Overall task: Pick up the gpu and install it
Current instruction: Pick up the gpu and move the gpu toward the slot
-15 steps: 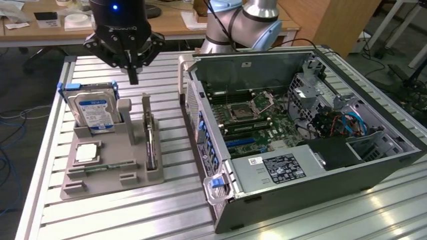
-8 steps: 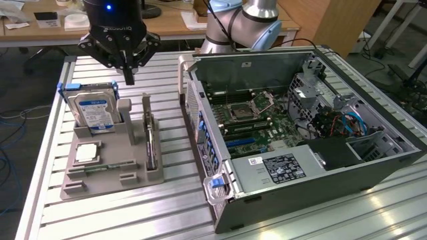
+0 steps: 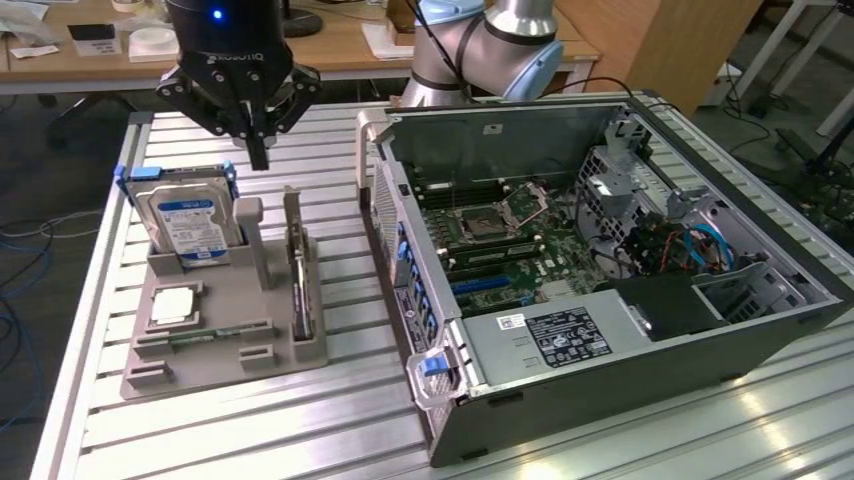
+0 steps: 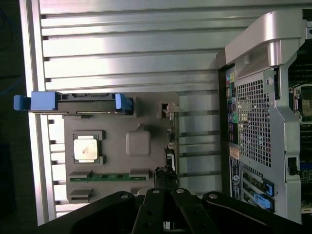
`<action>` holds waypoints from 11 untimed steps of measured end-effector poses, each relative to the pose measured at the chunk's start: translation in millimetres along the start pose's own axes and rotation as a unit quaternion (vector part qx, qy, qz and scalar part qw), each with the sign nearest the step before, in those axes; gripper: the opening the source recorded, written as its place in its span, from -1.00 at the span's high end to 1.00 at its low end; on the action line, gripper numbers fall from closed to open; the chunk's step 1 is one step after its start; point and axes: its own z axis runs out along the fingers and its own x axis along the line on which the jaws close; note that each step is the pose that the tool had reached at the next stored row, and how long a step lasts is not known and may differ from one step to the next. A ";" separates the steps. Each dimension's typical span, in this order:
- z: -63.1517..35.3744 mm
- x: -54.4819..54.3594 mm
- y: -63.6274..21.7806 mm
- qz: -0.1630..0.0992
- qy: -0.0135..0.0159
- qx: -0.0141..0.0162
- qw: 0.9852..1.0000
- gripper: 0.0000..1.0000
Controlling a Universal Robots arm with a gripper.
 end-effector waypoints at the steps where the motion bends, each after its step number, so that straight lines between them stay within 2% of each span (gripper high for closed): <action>1: 0.0 0.0 0.0 0.000 0.000 0.000 1.000 0.80; 3: 0.0 0.1 0.0 0.000 0.000 0.000 1.000 0.77; 5: 0.0 0.1 0.0 0.000 0.000 0.000 1.000 0.54; 7: 0.0 0.1 0.0 0.000 0.000 0.000 1.000 0.54; 9: 0.0 0.1 0.0 0.000 0.000 0.000 1.000 0.30; 10: 0.0 0.1 0.0 0.000 0.000 0.000 1.000 0.30; 11: 0.0 0.1 0.0 0.000 0.000 0.000 1.000 0.18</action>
